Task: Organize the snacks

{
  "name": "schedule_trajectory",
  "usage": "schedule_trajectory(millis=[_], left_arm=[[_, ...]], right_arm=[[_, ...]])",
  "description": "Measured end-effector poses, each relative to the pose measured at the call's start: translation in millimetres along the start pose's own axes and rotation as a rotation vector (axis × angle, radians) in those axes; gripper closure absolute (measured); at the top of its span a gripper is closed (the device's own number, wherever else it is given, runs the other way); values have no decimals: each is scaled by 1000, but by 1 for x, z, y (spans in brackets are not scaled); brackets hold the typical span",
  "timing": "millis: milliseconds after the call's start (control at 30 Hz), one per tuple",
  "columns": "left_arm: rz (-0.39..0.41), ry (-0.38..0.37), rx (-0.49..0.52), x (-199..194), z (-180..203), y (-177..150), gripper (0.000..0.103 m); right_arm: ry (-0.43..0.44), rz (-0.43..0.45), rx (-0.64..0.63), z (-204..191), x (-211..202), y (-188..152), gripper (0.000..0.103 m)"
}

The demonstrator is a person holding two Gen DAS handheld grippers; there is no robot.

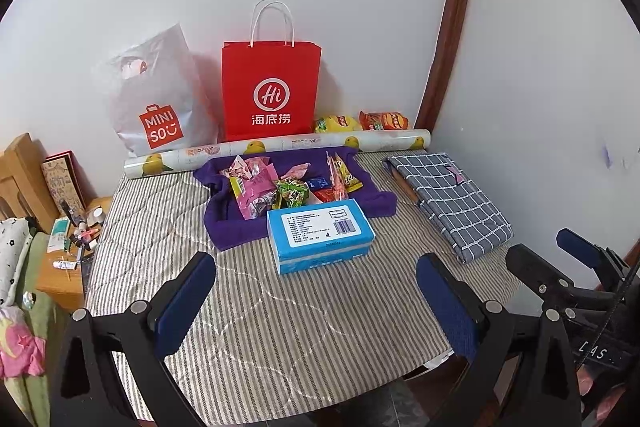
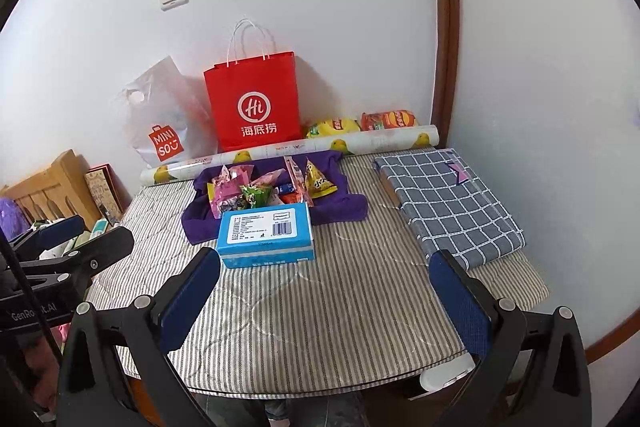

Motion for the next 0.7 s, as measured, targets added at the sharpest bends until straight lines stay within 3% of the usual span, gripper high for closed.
schedule_trajectory(millis=[700], left_arm=[[-1,0,0,-1,0,-1,2]], right_arm=[[2,7,0,-3,-4,2,0]])
Point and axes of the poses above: each gripper's, at about its wrist camera, not at the fingertips, and x roughly the way its jaws point, z to its right, y to its top, the point moved 7 cm from there along x, roughly the way its jaws point, and after that the axes turned 8 degrees about z, right-handed, at the moved point
